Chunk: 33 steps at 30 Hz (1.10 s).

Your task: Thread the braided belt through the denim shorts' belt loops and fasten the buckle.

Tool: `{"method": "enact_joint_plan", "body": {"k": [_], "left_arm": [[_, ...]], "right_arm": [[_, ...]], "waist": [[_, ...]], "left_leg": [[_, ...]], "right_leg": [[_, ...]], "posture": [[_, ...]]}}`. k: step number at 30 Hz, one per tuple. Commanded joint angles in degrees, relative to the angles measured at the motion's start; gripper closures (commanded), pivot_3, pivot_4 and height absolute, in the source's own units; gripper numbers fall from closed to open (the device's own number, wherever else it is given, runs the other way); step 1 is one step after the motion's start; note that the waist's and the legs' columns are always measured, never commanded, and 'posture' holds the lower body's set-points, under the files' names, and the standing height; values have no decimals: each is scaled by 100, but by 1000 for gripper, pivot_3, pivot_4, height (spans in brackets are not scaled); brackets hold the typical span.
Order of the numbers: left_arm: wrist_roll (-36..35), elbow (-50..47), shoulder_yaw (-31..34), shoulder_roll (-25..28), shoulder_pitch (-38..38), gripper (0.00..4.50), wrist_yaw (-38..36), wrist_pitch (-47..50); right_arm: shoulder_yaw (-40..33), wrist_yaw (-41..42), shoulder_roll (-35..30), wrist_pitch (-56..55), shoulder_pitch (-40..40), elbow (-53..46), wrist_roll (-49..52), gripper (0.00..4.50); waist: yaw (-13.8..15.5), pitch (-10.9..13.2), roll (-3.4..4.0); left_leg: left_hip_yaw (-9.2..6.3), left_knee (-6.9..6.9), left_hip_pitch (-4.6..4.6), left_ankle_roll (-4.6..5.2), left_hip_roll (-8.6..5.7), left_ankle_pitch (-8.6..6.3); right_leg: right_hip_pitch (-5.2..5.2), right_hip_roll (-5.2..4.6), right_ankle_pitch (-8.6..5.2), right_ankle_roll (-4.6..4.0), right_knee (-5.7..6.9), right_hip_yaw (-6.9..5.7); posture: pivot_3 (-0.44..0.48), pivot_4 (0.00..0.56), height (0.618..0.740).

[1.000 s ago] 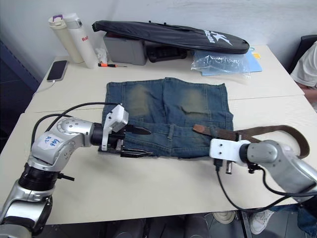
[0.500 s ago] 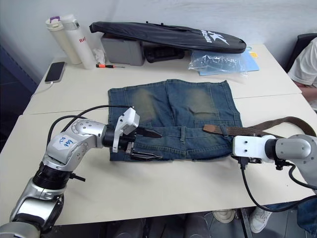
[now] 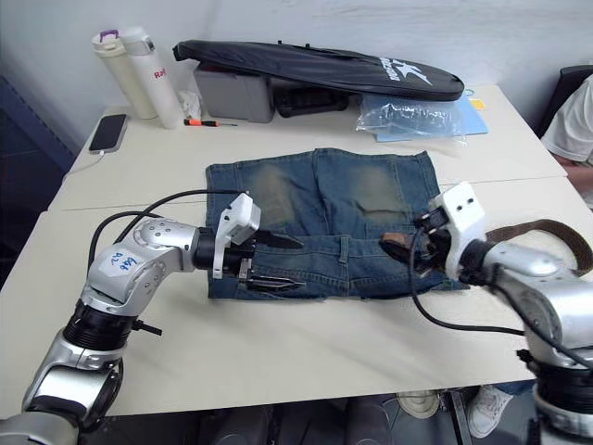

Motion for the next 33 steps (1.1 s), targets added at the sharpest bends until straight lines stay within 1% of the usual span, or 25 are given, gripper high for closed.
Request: {"method": "enact_joint_plan", "body": {"k": [1, 4, 6, 9, 12, 15, 17, 18, 20, 22, 25, 30, 33], "left_arm": [[89, -20, 54, -162, -268, 0, 154, -186], [211, 216, -86, -336, -495, 0, 124, -341], [374, 567, -246, -520, -757, 0, 63, -527], [751, 1632, -510, -1132, -1453, 0, 219, -842], [1107, 2823, -702, -1808, -2100, 0, 227, -1379], [1504, 4453, -779, -2609, -2829, 0, 334, -2214], [1785, 5547, -776, -3044, -3240, 0, 451, -2873], [1891, 5956, -758, -3181, -3381, 0, 482, -3141], [2304, 6920, -879, -3536, -3695, 0, 743, -3848], [2653, 7654, -933, -3876, -3952, 0, 1124, -4324], [2980, 8205, -926, -4184, -4103, 0, 1627, -4638], [3343, 8567, -911, -4412, -4120, 0, 2306, -4783], [3439, 8660, -862, -4485, -4101, 0, 2614, -4720]], "right_arm": [[131, -106, -247, 141, 213, -695, -31, 35], [143, 199, -635, 199, 349, -910, 106, 35], [51, 356, -1011, 354, 440, -1014, 157, 35], [-98, 506, -1554, 542, 680, -1156, 152, 35], [-262, 542, -1733, 720, 949, -1408, 271, 35], [-461, 265, -1522, 938, 1117, -1726, 295, 35], [-566, 12, -1345, 1096, 1189, -1908, 244, 35], [-587, -92, -1273, 1172, 1194, -1981, 227, 35], [-694, -474, -972, 1389, 1218, -2173, 123, 35], [-787, -758, -681, 1597, 1210, -2356, 91, 35], [-859, -1012, -341, 1833, 1151, -2575, 81, 35], [-946, -1265, -13, 2160, 1064, -2868, 66, 35], [-999, -1355, 106, 2283, 1010, -2995, 63, 35]], "waist": [[0, -3, 11], [-16, -4, 12], [-28, -5, 14], [13, -2, 9], [20, -1, 6], [25, 8, -9], [10, 14, -19], [1, 11, -14], [-18, 11, -13], [-14, 10, -13], [8, 11, -13], [20, 10, -12], [27, 10, -12]], "left_leg": [[0, 4, -7, 7, -2, -4], [0, 22, -23, 34, -8, -19], [3, 24, -23, 40, -9, -22], [2, 31, -23, 62, -10, -34], [2, 36, -26, 76, -10, -37], [2, 35, -31, 79, -11, -39], [2, 36, -36, 82, -10, -41], [2, 35, -49, 85, -11, -42], [6, 35, -58, 89, -12, -45], [5, 34, -57, 89, -11, -44], [4, 34, -58, 90, -11, -44], [4, 37, -62, 94, -12, -46], [4, 36, -62, 100, -13, -49]], "right_leg": [[-1, 0, 2, 1, 1, 0], [-2, 0, 4, 5, -9, 0], [0, -1, 6, 8, -11, 2], [3, -1, 7, 12, -12, -2], [3, -1, 12, 17, -32, -1], [0, -1, 12, 18, -38, -2], [-2, 0, 13, 20, -38, -5], [-4, -1, 16, 25, -37, -6], [-9, -1, 17, 26, -39, -6], [-13, -1, 17, 28, -42, -10], [-15, -1, 18, 28, -44, -12], [-16, -3, 20, 33, -47, -13], [-16, -4, 21, 34, -47, -12]], "posture": [[0, 150, 740], [0, 150, 740], [0, 150, 740], [0, 150, 740], [0, 150, 740], [0, 150, 740], [0, 150, 740], [0, 150, 740], [0, 150, 740], [0, 150, 740], [0, 150, 740], [0, 150, 740], [0, 150, 740]]}}
